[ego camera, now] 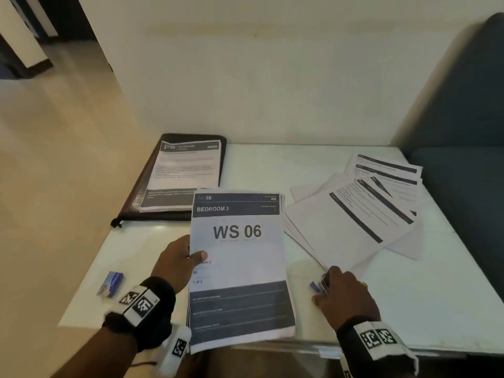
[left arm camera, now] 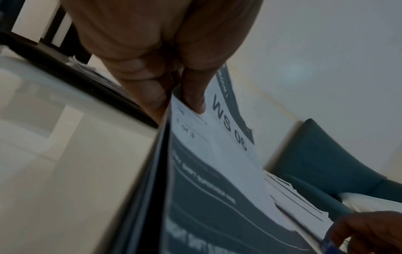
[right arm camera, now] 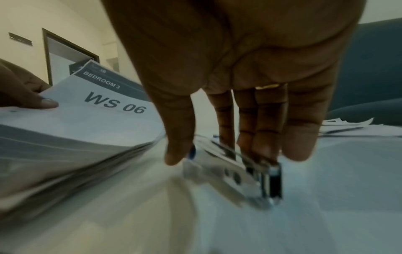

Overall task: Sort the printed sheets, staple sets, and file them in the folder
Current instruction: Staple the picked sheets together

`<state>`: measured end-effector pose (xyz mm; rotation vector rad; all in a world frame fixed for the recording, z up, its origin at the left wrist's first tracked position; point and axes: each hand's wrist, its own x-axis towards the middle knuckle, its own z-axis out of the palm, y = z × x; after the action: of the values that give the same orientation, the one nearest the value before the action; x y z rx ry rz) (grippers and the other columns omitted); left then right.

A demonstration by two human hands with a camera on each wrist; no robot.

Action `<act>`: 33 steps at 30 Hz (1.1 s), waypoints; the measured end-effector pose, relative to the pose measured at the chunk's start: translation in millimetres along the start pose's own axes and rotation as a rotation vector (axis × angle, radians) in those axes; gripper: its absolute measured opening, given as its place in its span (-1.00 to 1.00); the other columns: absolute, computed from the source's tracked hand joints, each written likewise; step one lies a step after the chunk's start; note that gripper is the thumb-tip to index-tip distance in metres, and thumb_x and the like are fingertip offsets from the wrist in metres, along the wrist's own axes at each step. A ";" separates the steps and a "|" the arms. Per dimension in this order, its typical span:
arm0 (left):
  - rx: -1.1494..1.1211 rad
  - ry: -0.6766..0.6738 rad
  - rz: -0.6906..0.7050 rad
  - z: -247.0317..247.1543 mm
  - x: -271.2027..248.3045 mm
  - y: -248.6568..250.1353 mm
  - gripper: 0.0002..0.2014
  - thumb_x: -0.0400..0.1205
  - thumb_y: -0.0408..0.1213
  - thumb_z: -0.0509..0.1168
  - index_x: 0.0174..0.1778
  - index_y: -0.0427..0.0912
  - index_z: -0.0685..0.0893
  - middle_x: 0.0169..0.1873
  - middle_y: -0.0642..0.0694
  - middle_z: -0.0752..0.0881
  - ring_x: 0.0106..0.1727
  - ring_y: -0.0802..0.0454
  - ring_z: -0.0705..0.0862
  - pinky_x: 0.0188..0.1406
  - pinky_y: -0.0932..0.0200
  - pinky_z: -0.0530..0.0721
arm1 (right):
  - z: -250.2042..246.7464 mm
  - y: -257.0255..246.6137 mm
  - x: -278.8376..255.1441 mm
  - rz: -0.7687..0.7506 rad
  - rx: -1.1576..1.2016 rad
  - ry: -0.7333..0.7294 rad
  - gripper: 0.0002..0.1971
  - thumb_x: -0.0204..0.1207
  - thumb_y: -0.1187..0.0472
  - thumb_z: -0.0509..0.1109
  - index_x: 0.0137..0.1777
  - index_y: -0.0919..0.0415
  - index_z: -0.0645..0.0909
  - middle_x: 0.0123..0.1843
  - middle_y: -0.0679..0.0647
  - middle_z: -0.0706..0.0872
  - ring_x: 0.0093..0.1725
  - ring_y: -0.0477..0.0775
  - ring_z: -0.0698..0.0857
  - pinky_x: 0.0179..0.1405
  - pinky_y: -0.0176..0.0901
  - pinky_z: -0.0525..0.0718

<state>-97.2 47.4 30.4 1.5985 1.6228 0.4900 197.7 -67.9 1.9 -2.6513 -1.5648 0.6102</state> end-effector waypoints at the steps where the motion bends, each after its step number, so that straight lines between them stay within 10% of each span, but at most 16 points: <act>1: -0.034 0.004 0.032 -6.1 -1.7 3.1 -0.85 0.65 -0.25 0.30 0.12 -0.02 0.62 0.05 -0.01 0.77 -0.04 -0.01 0.75 0.06 -0.11 0.74 | -4.6 -4.5 2.6 -0.021 -0.021 0.035 -0.51 0.45 -0.30 0.32 0.25 -0.04 0.40 0.18 -0.01 0.58 0.17 0.08 0.62 0.15 0.00 0.64; 5: -0.172 0.006 0.111 -22.5 -17.1 9.4 -0.82 0.61 -0.18 0.32 0.08 0.19 0.64 0.01 0.12 0.79 0.01 0.02 0.77 0.05 -0.14 0.74 | -32.1 -33.0 6.8 -0.208 0.565 0.148 -0.38 0.49 -0.27 0.36 0.50 -0.10 0.35 0.39 -0.23 0.50 0.40 -0.08 0.52 0.42 -0.08 0.48; 10: -0.304 -0.038 0.126 -30.0 -29.9 16.0 -0.78 0.67 -0.28 0.28 0.18 0.11 0.62 0.03 0.16 0.79 0.06 -0.01 0.77 0.06 -0.13 0.75 | -56.5 -75.1 5.1 -0.345 1.250 -0.122 -0.70 0.58 0.02 0.35 0.31 -0.15 0.55 0.16 -0.20 0.76 0.20 -0.03 0.71 0.10 -0.12 0.72; 16: -0.522 0.073 0.220 -36.9 -41.5 42.7 -0.79 0.68 -0.30 0.24 0.18 0.05 0.59 -0.05 0.25 0.80 -0.04 0.22 0.77 -0.32 0.41 0.69 | -58.1 -90.3 -4.6 -0.414 1.219 0.074 -0.84 0.65 0.05 0.31 0.18 -0.08 0.63 0.01 -0.18 0.80 0.07 0.05 0.73 -0.01 0.01 0.77; 20: -0.773 0.188 0.294 -45.8 -49.3 77.3 -0.83 0.71 -0.28 0.18 0.16 -0.01 0.60 -0.09 0.03 0.82 -0.09 0.13 0.80 -0.32 0.32 0.72 | -61.8 -92.8 -16.2 -0.521 1.235 0.177 -0.62 0.41 -0.29 0.31 0.19 -0.27 0.61 0.12 -0.10 0.78 0.13 0.06 0.74 0.01 0.14 0.80; 25: -0.783 0.282 0.360 -38.8 -49.9 79.5 -0.76 0.59 -0.18 0.30 0.18 -0.02 0.59 -0.05 0.07 0.79 -0.01 0.17 0.76 -0.26 0.37 0.71 | -77.5 -86.2 -30.0 -0.624 1.337 0.229 -0.74 0.47 0.19 0.47 0.14 -0.08 0.70 0.08 -0.01 0.81 0.06 -0.05 0.77 -0.12 -0.16 0.79; 29: -0.672 0.290 0.403 -28.7 -43.6 69.8 -0.49 0.31 0.00 0.50 0.14 -0.05 0.60 -0.07 0.09 0.77 0.04 0.09 0.72 -0.10 0.25 0.75 | -75.3 -80.2 -28.0 -0.649 1.247 0.175 -0.67 0.28 0.04 0.65 0.05 -0.08 0.72 0.02 0.08 0.82 0.03 0.02 0.79 -0.05 -0.06 0.79; 33: -0.619 0.279 0.466 -30.5 -34.3 73.7 -0.45 0.27 -0.08 0.60 0.14 -0.11 0.62 -0.02 0.09 0.77 0.08 0.09 0.73 0.03 0.06 0.78 | -75.1 -84.1 -24.0 -0.608 1.186 0.155 -0.75 0.42 0.34 0.53 -0.08 -0.07 0.82 -0.12 -0.02 0.86 -0.09 -0.09 0.80 -0.14 -0.19 0.77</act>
<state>-75.5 31.8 113.0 1.4474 1.1003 1.3640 141.5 -31.5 95.6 -1.2618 -1.2309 0.8620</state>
